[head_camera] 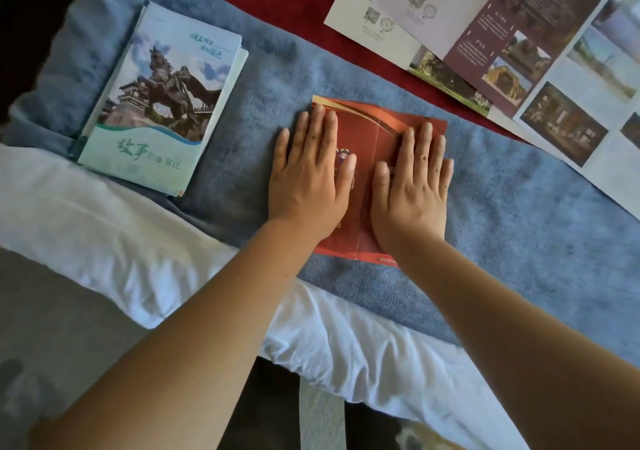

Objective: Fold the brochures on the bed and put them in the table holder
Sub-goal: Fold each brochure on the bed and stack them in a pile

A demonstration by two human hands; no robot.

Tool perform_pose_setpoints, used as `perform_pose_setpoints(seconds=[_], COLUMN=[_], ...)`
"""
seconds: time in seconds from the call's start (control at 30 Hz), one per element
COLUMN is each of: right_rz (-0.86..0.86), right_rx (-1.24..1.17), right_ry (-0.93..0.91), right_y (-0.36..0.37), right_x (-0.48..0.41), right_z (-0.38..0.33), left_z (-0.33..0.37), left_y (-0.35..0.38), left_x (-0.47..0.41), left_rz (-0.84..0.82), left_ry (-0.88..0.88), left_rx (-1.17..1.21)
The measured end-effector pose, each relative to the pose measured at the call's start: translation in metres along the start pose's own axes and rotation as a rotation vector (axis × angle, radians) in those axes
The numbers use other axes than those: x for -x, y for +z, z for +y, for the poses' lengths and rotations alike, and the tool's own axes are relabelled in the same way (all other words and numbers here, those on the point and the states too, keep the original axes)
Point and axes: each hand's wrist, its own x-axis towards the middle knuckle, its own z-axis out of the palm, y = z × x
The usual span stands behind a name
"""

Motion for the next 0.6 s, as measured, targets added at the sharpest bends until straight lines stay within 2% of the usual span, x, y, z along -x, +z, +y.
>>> perform_pose_setpoints(seconds=[0.2, 0.37, 0.5, 0.6], right_rz=[0.018, -0.081, -0.009, -0.099], right_rx=[-0.032, -0.333, -0.39, -0.333], right_ry=[-0.025, -0.069, 0.085, 0.184], right_y=[0.003, -0.012, -0.033, -0.042], right_x=[0.0, 0.0, 0.01, 0.018], right_z=[-0.003, -0.027, -0.044, -0.053], left_z=[-0.002, -0.006, -0.007, -0.004], left_y=[0.005, -0.001, -0.004, -0.003], left_x=[0.004, 0.005, 0.009, 0.013], left_rz=[0.021, 0.004, -0.033, 0.011], left_ry=[0.018, 0.055, 0.038, 0.024], left_rx=[0.02, 0.076, 0.041, 0.086])
